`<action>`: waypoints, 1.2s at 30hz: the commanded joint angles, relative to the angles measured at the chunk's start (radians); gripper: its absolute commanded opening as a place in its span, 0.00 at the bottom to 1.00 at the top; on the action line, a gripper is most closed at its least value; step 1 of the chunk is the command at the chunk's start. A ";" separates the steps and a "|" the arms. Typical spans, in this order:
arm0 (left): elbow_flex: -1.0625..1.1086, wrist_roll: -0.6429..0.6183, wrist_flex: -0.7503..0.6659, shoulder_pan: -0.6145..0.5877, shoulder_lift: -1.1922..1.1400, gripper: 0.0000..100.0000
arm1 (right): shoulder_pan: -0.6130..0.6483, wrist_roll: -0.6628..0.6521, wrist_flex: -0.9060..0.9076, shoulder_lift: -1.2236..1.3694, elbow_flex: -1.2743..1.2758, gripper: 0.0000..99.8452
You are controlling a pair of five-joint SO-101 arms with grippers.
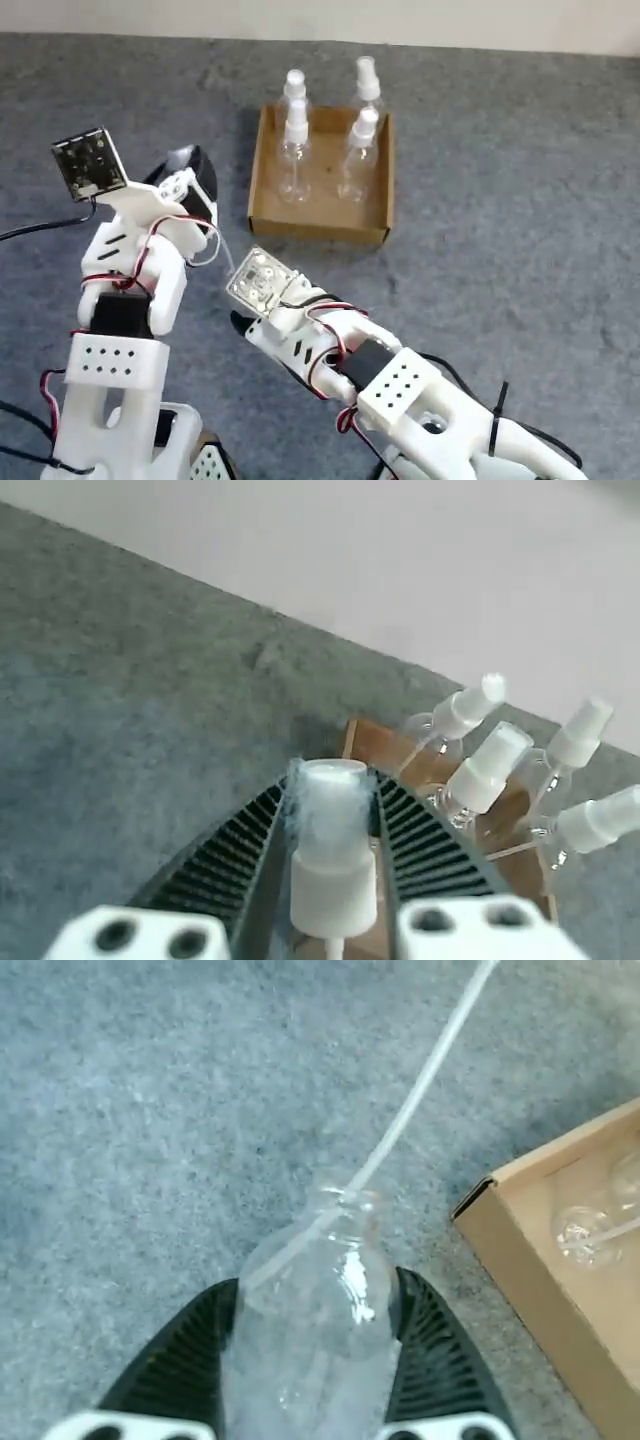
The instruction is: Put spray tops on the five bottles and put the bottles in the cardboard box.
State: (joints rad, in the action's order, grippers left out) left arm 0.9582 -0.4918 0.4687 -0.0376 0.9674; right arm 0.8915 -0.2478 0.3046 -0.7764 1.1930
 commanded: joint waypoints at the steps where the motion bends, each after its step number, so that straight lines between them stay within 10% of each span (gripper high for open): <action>1: -0.028 0.014 0.094 0.035 0.025 0.00 | -0.048 0.015 -0.025 -0.031 -0.012 0.00; 12: -0.012 0.140 0.376 0.236 0.229 0.00 | -0.173 0.184 -0.028 -0.051 -0.015 0.00; 36: 0.033 0.199 0.385 0.349 0.182 0.00 | -0.127 0.176 0.090 -0.407 -0.007 0.00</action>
State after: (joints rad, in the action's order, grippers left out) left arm 0.9782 -0.3061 0.8401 0.2923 1.1792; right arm 0.7610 -0.0760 0.3982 -1.1155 1.2236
